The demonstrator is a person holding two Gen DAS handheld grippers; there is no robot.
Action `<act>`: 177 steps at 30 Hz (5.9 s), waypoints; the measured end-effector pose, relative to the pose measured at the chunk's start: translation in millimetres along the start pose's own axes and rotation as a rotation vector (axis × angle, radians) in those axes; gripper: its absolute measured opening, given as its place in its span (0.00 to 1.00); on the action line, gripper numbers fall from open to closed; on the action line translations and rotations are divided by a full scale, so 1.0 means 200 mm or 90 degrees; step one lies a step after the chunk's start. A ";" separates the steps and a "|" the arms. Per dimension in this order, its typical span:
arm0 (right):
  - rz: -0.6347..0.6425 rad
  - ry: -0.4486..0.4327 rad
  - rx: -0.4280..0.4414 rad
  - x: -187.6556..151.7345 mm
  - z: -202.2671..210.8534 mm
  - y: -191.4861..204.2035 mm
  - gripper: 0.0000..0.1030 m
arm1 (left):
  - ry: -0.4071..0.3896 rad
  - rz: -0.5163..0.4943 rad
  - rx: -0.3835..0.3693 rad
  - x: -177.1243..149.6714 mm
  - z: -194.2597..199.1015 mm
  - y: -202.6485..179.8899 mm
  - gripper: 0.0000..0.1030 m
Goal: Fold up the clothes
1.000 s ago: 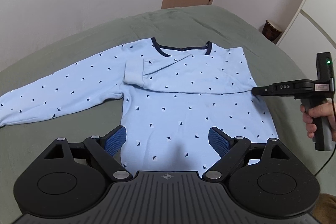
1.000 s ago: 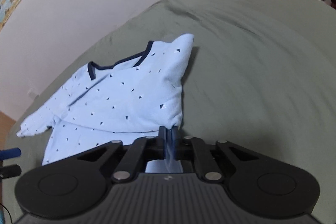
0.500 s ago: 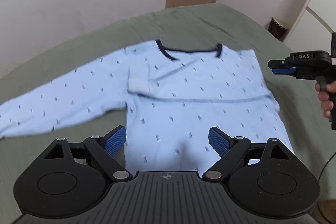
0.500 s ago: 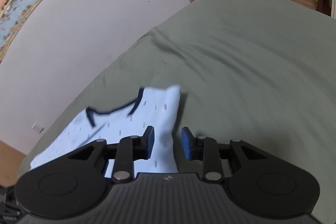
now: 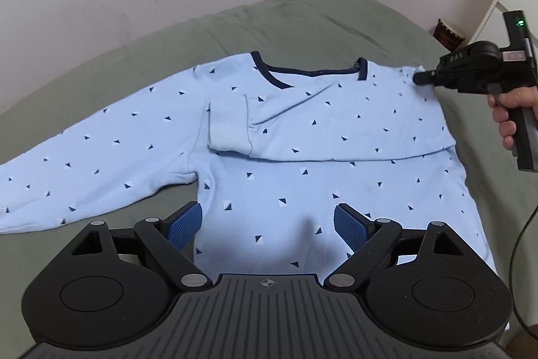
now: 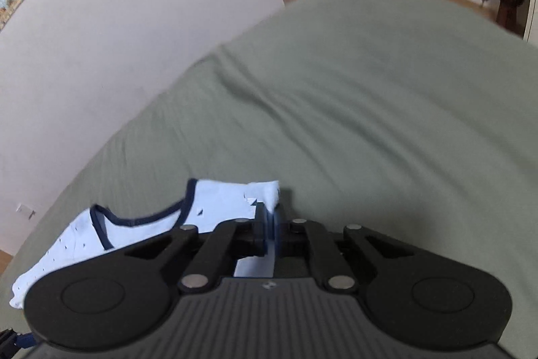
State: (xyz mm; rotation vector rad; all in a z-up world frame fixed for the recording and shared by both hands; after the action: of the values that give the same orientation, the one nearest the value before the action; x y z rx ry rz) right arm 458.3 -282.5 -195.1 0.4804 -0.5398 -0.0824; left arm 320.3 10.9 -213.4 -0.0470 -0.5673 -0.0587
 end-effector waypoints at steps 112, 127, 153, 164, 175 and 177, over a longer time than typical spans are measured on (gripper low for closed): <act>0.094 0.018 0.005 -0.19 0.04 0.10 0.19 | -0.068 0.019 0.013 0.33 -0.30 0.10 0.27; 0.101 -0.013 0.022 -0.21 0.23 0.09 0.15 | -0.082 0.007 0.026 0.28 -0.08 0.20 0.29; 0.245 0.108 0.254 -0.34 0.06 0.79 0.17 | -0.041 -0.021 -0.043 0.17 -0.18 0.06 0.29; 0.567 0.229 0.246 -0.41 -0.24 1.23 0.31 | -0.017 -0.056 -0.084 0.18 -0.21 0.00 0.29; 0.602 0.249 0.162 -0.45 -0.47 1.24 0.01 | -0.013 -0.037 -0.104 0.15 -0.26 0.00 0.29; 0.614 0.240 0.142 -0.48 -0.49 1.23 0.01 | -0.014 -0.032 -0.108 0.14 -0.27 0.01 0.29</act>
State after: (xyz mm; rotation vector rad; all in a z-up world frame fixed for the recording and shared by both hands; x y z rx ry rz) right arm 415.3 -3.7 -200.8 0.3963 -0.3633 0.9812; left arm 373.1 7.7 -242.5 -0.1984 -0.5837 -0.1551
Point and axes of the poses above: each gripper's, at about its wrist camera, not at the fingertips, and z roughly against the way its jaws point, y to its left, x to its top, the point moved 10 cm from there along -z, roughly the way its jaws point, and after that the axes turned 7 degrees about x, right-handed, at the moved point
